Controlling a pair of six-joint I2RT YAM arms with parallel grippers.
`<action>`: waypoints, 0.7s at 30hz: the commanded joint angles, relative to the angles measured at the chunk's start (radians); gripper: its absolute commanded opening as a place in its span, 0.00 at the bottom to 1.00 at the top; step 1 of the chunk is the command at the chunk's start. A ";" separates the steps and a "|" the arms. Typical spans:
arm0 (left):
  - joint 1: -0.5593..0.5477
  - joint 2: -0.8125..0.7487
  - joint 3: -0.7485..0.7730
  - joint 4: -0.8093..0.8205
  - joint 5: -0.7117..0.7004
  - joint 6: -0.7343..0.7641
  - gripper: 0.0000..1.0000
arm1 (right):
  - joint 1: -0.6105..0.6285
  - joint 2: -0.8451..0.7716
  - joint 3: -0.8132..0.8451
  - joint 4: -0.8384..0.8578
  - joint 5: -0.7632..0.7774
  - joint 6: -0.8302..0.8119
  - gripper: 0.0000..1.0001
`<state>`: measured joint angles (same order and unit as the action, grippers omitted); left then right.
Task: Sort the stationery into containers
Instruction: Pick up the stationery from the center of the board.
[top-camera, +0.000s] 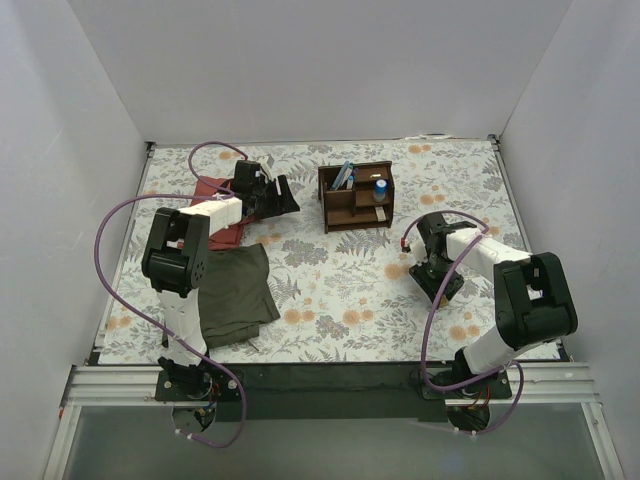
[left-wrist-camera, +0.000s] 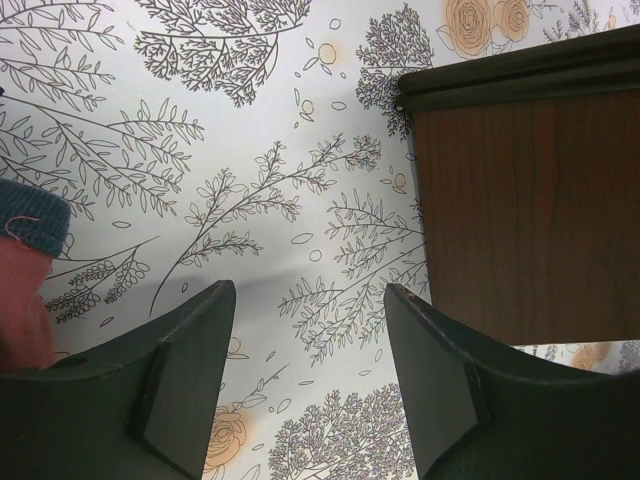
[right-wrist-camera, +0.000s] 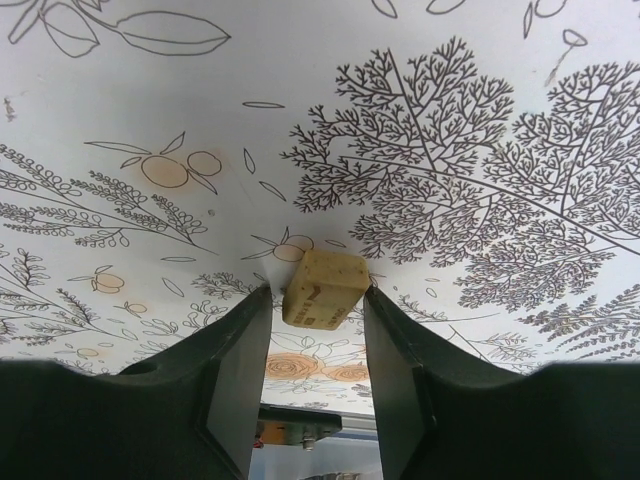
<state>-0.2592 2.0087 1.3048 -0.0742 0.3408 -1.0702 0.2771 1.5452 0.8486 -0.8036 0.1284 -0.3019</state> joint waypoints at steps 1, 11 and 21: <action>0.000 -0.004 0.022 0.011 0.003 0.010 0.61 | -0.004 0.010 0.024 0.000 -0.016 0.007 0.50; 0.000 0.012 0.037 0.014 0.012 0.004 0.61 | -0.012 -0.017 0.004 -0.017 -0.009 0.007 0.45; 0.000 0.007 0.039 0.014 0.006 0.003 0.61 | -0.019 -0.051 -0.006 -0.028 -0.022 0.000 0.17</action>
<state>-0.2592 2.0415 1.3231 -0.0731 0.3450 -1.0706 0.2661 1.5391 0.8467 -0.8097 0.1246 -0.2974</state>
